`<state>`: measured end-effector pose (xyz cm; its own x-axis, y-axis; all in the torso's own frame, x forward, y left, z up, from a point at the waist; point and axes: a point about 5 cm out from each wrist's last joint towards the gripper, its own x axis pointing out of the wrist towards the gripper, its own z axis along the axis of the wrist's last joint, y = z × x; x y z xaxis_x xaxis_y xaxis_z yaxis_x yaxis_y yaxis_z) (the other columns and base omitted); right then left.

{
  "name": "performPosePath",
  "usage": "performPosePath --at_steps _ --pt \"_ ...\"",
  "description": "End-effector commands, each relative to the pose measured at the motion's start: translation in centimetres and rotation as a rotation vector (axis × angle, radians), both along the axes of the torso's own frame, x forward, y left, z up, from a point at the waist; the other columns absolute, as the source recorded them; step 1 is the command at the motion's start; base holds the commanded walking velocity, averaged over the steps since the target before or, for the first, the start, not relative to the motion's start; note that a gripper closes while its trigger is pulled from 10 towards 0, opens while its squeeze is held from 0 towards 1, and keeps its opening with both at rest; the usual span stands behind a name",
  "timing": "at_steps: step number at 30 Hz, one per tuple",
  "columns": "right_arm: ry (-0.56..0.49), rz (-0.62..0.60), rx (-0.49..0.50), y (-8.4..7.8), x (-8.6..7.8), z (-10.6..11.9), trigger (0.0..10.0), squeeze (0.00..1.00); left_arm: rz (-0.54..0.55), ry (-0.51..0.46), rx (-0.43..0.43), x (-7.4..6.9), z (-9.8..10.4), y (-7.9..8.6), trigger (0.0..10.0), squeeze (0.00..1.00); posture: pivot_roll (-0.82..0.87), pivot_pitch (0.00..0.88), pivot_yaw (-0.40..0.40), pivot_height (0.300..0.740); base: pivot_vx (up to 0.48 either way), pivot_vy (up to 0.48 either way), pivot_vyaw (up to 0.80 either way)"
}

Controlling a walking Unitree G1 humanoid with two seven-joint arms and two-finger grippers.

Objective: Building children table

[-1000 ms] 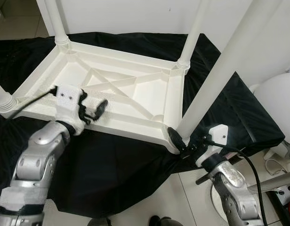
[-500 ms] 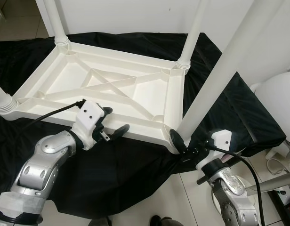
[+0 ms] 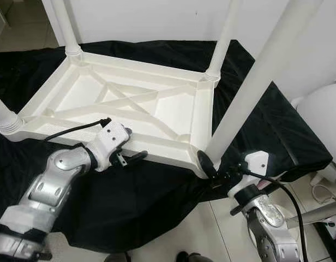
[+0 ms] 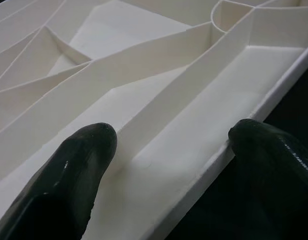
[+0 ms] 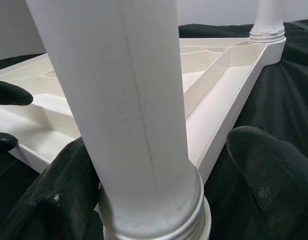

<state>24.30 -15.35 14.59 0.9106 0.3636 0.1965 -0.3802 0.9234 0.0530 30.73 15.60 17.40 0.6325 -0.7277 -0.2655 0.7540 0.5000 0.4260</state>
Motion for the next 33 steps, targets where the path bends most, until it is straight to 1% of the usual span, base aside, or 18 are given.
performPosePath --at_steps 1,4,6,7,8,9,11,13,17,18,19,20,23,24,27,29,30,33 --pt "0.01 -0.049 -0.009 -1.0 -0.2 -0.1 10.0 0.0 -0.007 0.05 0.053 -0.1 -1.2 0.6 10.0 0.0 0.01 0.138 0.009 0.74 0.0 0.0 0.0" --pt "0.01 -0.05 -0.011 -1.1 -0.3 -0.1 10.0 0.0 -0.025 0.057 0.044 -0.1 -1.1 0.6 10.0 0.0 0.01 0.138 0.009 0.74 0.0 0.0 0.0" --pt "0.011 -0.052 -0.009 -1.1 -0.3 -0.1 10.0 0.0 -0.061 0.068 -0.025 -0.3 -0.4 0.4 10.0 0.0 0.01 0.138 0.011 0.74 0.0 0.0 0.0" --pt "0.012 -0.054 -0.007 -1.1 -0.4 -0.2 10.0 0.0 -0.101 0.071 -0.052 -0.6 -0.1 0.3 10.0 0.0 0.01 0.139 0.012 0.74 0.0 0.0 0.0" --pt "0.012 -0.054 -0.007 -1.1 -0.4 -0.2 10.0 0.0 -0.101 0.071 -0.052 -0.6 -0.1 0.3 10.0 0.0 0.01 0.139 0.012 0.74 0.0 0.0 0.0" --pt "0.013 -0.054 -0.007 -1.1 -0.4 -0.2 10.0 0.0 -0.135 0.075 -0.067 -1.0 0.1 0.1 10.0 0.0 0.01 0.14 0.013 0.74 0.0 0.0 0.0" --pt "0.014 -0.054 -0.006 -1.0 -0.5 -0.3 10.0 0.0 -0.17 0.08 -0.077 -1.3 0.2 0.0 10.0 0.0 0.01 0.141 0.015 0.74 0.0 0.0 0.0" --pt "0.015 -0.054 -0.006 -1.0 -0.5 -0.3 10.0 0.0 -0.174 0.085 -0.076 -1.3 0.1 0.0 10.0 0.0 0.01 0.141 0.015 0.74 0.0 0.0 0.0" --pt "0.014 -0.05 -0.004 -0.9 -0.5 -0.2 10.0 0.0 -0.189 0.076 0.01 -1.3 -0.9 -0.1 10.0 0.0 0.01 0.142 0.013 0.74 0.0 0.0 0.0" --pt "0.014 -0.05 -0.004 -0.9 -0.5 -0.2 10.0 0.0 -0.189 0.076 0.01 -1.3 -0.9 -0.1 10.0 0.0 0.01 0.142 0.013 0.74 0.0 0.0 0.0" --pt "0.014 -0.048 -0.005 -1.0 -0.5 -0.2 10.0 0.0 -0.218 0.089 0.03 -1.6 -1.1 -0.3 10.0 0.0 0.01 0.143 0.013 0.74 0.0 0.0 0.0" --pt "0.014 -0.048 -0.005 -1.0 -0.5 -0.2 10.0 0.0 -0.218 0.089 0.03 -1.6 -1.1 -0.3 10.0 0.0 0.01 0.143 0.013 0.74 0.0 0.0 0.0" --pt "0.013 -0.051 -0.007 -1.0 -0.5 -0.2 10.0 0.0 -0.227 0.079 0.085 -1.5 -1.4 -0.3 10.0 0.0 0.01 0.143 0.018 0.74 0.0 0.0 0.0" --pt "0.013 -0.051 -0.007 -1.0 -0.5 -0.2 10.0 0.0 -0.227 0.079 0.085 -1.5 -1.4 -0.3 10.0 0.0 0.01 0.143 0.018 0.74 0.0 0.0 0.0" --pt "0.012 -0.052 -0.005 -0.9 -0.5 -0.2 10.0 0.0 -0.202 0.082 0.127 -1.0 -1.9 -0.2 10.0 0.0 0.01 0.145 0.023 0.74 0.0 0.0 0.0" --pt "0.013 -0.05 -0.003 -0.8 -0.6 -0.3 10.0 0.0 -0.165 0.086 0.156 -0.3 -2.1 -0.1 10.0 0.0 0.01 0.144 0.026 0.74 0.0 0.0 0.0" --pt "0.013 -0.05 -0.003 -0.8 -0.6 -0.3 10.0 0.0 -0.165 0.086 0.156 -0.3 -2.1 -0.1 10.0 0.0 0.01 0.144 0.026 0.74 0.0 0.0 0.0" --pt "0.015 -0.052 -0.003 -0.7 -0.6 -0.3 10.0 0.0 -0.13 0.1 0.183 0.5 -2.3 0.0 10.0 0.0 0.01 0.146 0.032 0.74 0.0 0.0 0.0"
